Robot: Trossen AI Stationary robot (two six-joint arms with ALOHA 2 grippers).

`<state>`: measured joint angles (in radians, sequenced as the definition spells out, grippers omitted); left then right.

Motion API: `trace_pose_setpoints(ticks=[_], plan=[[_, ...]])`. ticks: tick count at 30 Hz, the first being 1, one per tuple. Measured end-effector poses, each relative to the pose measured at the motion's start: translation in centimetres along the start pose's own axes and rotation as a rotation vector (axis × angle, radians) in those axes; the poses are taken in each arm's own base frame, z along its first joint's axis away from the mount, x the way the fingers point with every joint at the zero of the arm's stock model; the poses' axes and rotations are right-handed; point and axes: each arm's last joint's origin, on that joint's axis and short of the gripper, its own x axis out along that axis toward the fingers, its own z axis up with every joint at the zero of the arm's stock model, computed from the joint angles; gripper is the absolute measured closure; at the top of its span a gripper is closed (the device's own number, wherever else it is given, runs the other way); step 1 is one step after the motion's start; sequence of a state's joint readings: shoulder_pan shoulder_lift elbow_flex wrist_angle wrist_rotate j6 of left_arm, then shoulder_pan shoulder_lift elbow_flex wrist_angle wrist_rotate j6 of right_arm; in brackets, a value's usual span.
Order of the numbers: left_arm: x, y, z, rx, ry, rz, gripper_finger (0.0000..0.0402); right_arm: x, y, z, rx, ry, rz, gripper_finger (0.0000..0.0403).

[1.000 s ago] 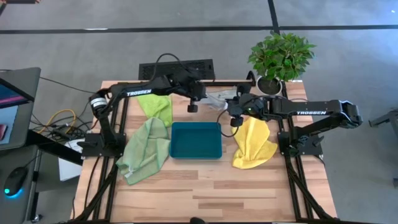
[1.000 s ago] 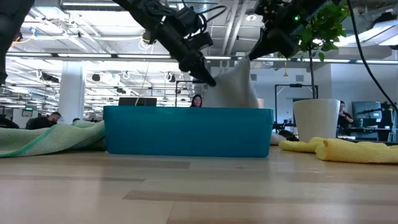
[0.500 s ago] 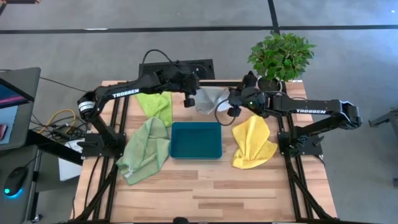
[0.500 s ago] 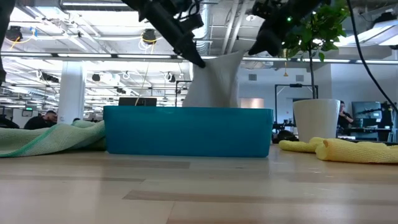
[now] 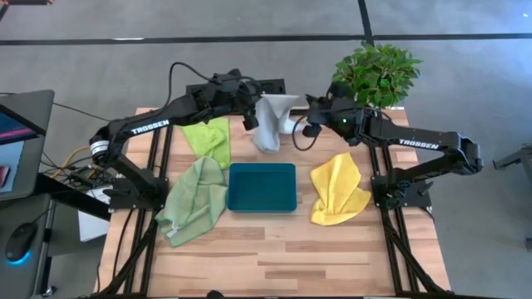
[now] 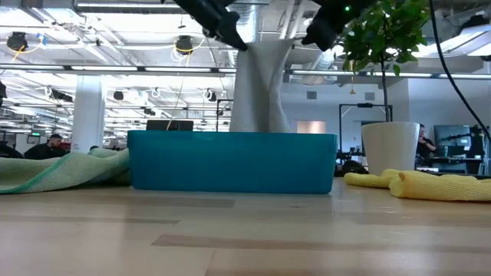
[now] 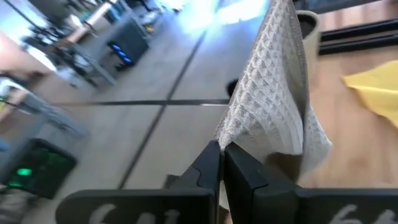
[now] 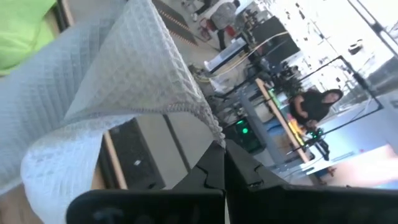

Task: Fold microfiber towels
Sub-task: Fold the gray microfiber towel

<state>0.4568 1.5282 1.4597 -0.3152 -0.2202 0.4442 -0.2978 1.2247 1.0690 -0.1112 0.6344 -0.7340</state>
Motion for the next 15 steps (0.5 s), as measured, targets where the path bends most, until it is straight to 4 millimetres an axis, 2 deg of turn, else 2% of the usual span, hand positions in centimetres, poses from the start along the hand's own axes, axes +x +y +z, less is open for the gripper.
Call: trace_pose_setpoints(ticks=[8, 15], plan=[[-0.6, 0.9, 0.7, 0.117, -0.001, 0.171, 0.0401, 0.3, -2.0, 0.6, 0.005, -0.031, -0.076, 0.0391], [-0.8, 1.5, 1.5, 0.243, -0.051, 0.258, 0.0401, 0.3, -2.5, 0.9, -0.022, -0.052, -0.130, 0.0391]])
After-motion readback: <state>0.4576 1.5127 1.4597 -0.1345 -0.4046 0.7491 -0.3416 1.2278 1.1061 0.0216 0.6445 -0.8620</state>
